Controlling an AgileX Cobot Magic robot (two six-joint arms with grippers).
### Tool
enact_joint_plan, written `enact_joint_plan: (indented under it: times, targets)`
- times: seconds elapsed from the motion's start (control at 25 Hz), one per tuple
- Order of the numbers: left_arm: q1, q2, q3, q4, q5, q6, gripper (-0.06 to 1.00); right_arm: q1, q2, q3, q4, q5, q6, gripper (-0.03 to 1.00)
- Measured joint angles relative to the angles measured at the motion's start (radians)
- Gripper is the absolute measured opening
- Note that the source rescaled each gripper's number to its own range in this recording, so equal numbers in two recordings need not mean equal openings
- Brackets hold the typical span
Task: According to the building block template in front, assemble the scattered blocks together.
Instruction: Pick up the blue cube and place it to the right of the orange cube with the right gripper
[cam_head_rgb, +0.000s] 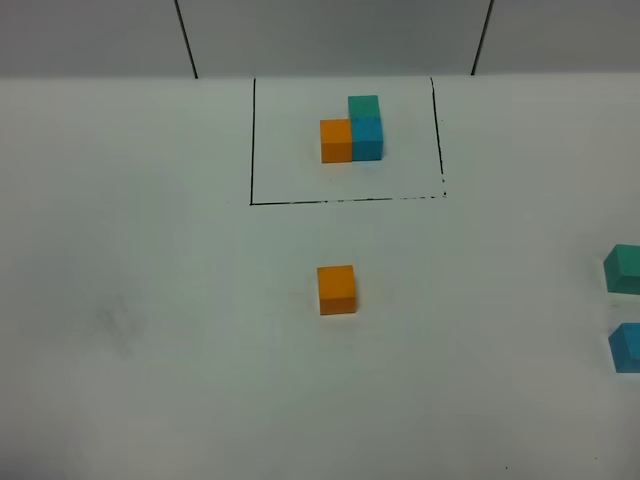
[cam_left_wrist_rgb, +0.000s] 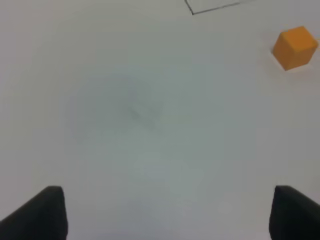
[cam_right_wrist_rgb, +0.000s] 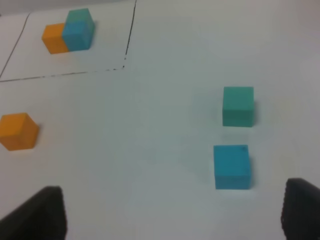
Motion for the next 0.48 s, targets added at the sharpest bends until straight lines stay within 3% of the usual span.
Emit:
enact_joint_plan:
  times: [0.48]
  targets:
    - [0.008,-0.016,0.0,-0.004,0.0,0.013,0.85,0.0,0.0,0.0,0.0,0.0,0.0,0.74]
